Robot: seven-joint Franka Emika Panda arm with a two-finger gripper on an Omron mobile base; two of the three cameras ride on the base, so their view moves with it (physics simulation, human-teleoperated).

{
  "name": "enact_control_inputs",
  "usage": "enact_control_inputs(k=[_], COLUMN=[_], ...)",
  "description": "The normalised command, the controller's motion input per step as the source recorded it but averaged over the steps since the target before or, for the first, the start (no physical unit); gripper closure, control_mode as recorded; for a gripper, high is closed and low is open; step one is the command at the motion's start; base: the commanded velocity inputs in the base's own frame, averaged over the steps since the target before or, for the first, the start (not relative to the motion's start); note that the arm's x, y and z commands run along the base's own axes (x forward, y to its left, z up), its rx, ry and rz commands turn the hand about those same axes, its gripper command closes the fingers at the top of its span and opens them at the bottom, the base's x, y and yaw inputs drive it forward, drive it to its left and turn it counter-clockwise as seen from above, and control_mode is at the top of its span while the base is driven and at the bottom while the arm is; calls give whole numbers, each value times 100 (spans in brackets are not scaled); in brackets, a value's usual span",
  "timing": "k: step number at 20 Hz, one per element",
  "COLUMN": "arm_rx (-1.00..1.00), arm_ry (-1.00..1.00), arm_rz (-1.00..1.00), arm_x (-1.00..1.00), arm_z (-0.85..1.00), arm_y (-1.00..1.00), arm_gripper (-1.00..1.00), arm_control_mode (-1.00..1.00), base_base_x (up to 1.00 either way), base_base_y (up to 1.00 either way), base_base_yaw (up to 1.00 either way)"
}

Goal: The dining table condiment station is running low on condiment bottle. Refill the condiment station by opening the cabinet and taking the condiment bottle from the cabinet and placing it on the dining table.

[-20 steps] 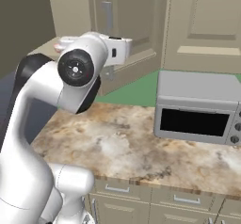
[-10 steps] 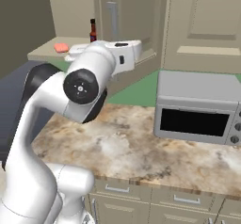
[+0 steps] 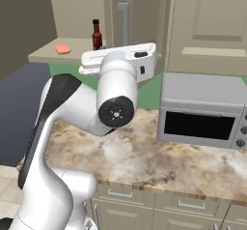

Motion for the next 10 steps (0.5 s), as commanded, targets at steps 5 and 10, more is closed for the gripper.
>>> enact_control_inputs(k=[5, 10], arm_rx=[-6, -3], arm_ry=[-2, 0], arm_rz=[2, 11], arm_x=[-8, 7], arm_z=[9, 0], arm_y=[0, -17], arm_gripper=[-100, -100], arm_control_mode=[-100, -100], base_base_x=[0, 0], base_base_y=[0, 0], base_base_yaw=[0, 0])
